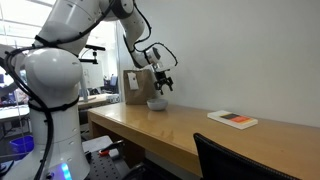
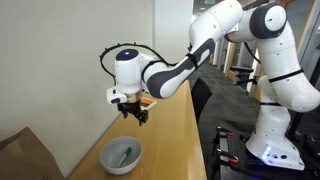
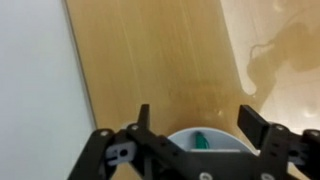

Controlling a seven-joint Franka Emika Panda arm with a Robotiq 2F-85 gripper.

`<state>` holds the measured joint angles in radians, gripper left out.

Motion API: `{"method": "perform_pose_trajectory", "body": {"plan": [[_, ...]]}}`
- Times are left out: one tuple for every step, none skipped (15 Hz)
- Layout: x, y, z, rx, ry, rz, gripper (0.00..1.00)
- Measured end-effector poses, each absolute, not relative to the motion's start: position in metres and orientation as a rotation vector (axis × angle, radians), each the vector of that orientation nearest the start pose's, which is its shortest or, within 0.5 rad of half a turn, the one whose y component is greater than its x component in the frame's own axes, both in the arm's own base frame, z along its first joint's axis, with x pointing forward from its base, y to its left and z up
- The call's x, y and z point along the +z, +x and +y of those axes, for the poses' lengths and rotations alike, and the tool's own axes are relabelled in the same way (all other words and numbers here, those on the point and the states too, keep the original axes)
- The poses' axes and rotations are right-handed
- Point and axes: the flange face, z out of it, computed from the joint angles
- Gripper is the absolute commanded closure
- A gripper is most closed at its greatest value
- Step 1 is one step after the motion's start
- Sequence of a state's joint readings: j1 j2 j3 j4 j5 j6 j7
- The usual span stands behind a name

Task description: Put the marker in the bowl

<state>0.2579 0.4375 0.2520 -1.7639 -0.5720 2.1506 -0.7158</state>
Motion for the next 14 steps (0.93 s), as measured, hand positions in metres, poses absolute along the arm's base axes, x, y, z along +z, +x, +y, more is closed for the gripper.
{"method": "perform_pose_trajectory", "body": {"plan": [[0.328, 0.592, 0.272, 0.131, -2.566, -2.380, 0.00], [0.332, 0.594, 0.258, 0.154, -2.610, -2.323, 0.00], [0.337, 0.595, 0.244, 0.178, -2.642, -2.264, 0.00], [0.343, 0.594, 0.232, 0.193, -2.669, -2.211, 0.00], [0.349, 0.593, 0.222, 0.200, -2.690, -2.165, 0.00], [0.354, 0.590, 0.213, 0.205, -2.708, -2.118, 0.00], [0.360, 0.587, 0.204, 0.202, -2.724, -2.079, 0.00], [0.366, 0.583, 0.197, 0.195, -2.738, -2.042, 0.00], [0.371, 0.579, 0.191, 0.186, -2.748, -2.006, 0.00], [0.377, 0.575, 0.188, 0.170, -2.755, -1.972, 0.00], [0.384, 0.570, 0.185, 0.151, -2.761, -1.942, 0.00], [0.392, 0.566, 0.184, 0.127, -2.766, -1.920, 0.00], [0.400, 0.561, 0.184, 0.098, -2.769, -1.902, 0.00], [0.408, 0.556, 0.184, 0.075, -2.773, -1.888, 0.00]]}}
